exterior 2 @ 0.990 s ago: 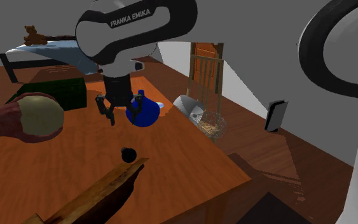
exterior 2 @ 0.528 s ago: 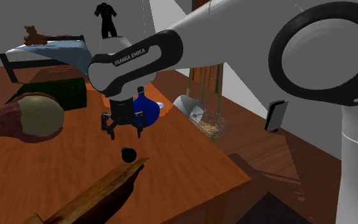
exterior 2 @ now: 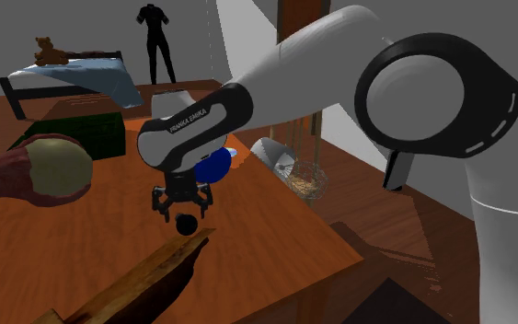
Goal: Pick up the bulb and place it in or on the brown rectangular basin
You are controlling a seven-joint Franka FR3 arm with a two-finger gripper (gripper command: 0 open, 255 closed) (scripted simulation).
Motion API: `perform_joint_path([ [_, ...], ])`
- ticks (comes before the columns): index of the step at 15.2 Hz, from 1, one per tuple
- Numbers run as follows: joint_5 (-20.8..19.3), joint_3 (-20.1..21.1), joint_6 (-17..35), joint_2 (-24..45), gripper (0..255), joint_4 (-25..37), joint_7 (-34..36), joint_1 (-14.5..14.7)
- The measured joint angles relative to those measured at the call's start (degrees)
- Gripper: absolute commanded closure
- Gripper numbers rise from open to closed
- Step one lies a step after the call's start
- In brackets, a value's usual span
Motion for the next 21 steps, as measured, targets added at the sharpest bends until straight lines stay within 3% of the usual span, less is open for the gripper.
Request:
perform_joint_path([
  [10, -0.53, -0.27, 2.89, 1.92, 0, -0.99, 0.17, 0.22],
  [11, -0.53, -0.27, 2.89, 1.92, 255, -0.99, 0.17, 0.22],
  [21, -0.53, -0.27, 2.89, 1.93, 255, -0.99, 0.17, 0.22],
])
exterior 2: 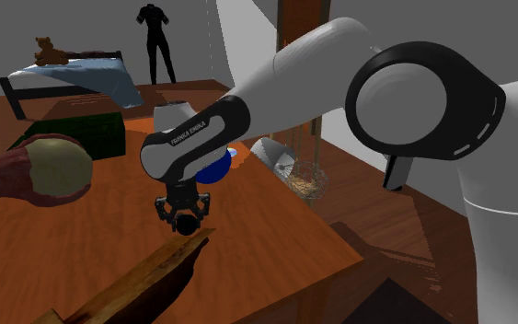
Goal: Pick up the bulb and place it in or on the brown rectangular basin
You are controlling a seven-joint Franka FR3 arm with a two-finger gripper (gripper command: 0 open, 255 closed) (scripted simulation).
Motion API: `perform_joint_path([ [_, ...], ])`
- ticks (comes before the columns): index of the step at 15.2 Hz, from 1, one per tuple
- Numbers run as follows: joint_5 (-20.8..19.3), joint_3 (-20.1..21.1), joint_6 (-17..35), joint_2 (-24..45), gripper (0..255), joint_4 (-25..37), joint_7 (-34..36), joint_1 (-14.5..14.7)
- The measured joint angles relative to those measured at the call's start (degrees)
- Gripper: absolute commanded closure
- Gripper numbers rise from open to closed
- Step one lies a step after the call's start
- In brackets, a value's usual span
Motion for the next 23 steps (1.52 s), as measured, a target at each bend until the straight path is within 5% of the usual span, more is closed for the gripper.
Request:
perform_joint_path([
  [23, 1.66, 0.86, -14.49, -5.74, 255, 8.95, -0.54, -0.41],
])
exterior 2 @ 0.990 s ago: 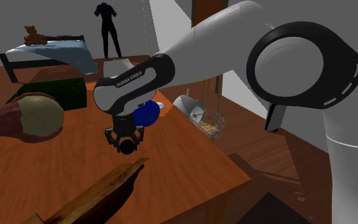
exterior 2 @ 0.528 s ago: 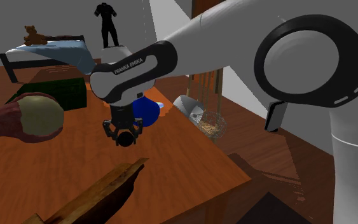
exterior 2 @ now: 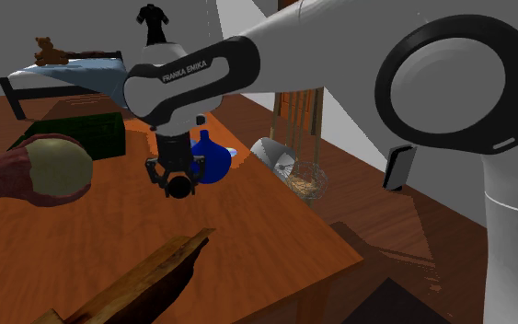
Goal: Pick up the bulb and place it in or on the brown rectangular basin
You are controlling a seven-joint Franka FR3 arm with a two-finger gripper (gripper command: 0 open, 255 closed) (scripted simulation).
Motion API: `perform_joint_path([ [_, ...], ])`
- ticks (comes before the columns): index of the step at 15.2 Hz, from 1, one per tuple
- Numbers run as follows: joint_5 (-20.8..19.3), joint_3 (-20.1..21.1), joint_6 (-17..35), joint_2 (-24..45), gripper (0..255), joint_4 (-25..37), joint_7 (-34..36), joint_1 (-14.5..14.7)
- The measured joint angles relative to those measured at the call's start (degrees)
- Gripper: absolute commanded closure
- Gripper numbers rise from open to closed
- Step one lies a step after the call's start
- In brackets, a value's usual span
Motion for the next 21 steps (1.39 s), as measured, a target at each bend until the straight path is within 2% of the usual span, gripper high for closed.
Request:
perform_joint_path([
  [13, 0.22, 0.25, -9.61, -0.73, 255, 8.93, 0.2, 0.36],
  [21, 1.94, 3.19, -6.42, -9.07, 255, -2.09, 6.95, 3.92],
])
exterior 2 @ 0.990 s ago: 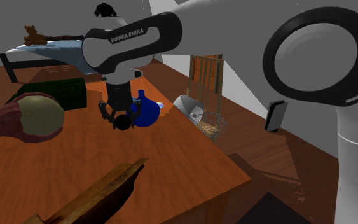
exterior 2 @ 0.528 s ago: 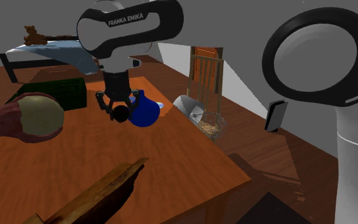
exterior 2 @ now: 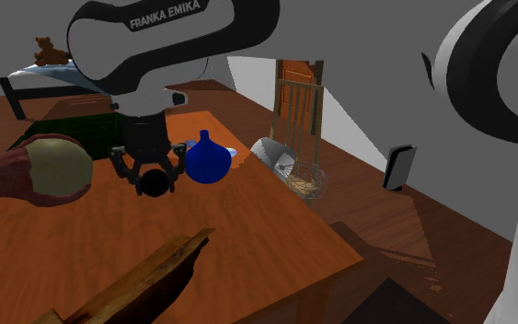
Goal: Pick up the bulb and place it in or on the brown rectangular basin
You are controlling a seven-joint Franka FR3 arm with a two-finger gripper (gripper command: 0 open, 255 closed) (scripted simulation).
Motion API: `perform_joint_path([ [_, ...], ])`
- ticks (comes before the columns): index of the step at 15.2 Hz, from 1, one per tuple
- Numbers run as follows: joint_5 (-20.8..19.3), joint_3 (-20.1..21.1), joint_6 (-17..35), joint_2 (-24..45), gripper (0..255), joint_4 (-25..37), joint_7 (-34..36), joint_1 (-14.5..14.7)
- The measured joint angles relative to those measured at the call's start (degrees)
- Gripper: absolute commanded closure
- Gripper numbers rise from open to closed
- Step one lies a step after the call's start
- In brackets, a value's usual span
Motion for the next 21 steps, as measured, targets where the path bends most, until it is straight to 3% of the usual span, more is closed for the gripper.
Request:
perform_joint_path([
  [9, 1.22, 4.17, 1.66, -5.16, 255, -6.18, 9.34, 5.26],
  [21, 0.73, 4.34, 10.7, -4.05, 255, -14.22, 10.1, 5.67],
])
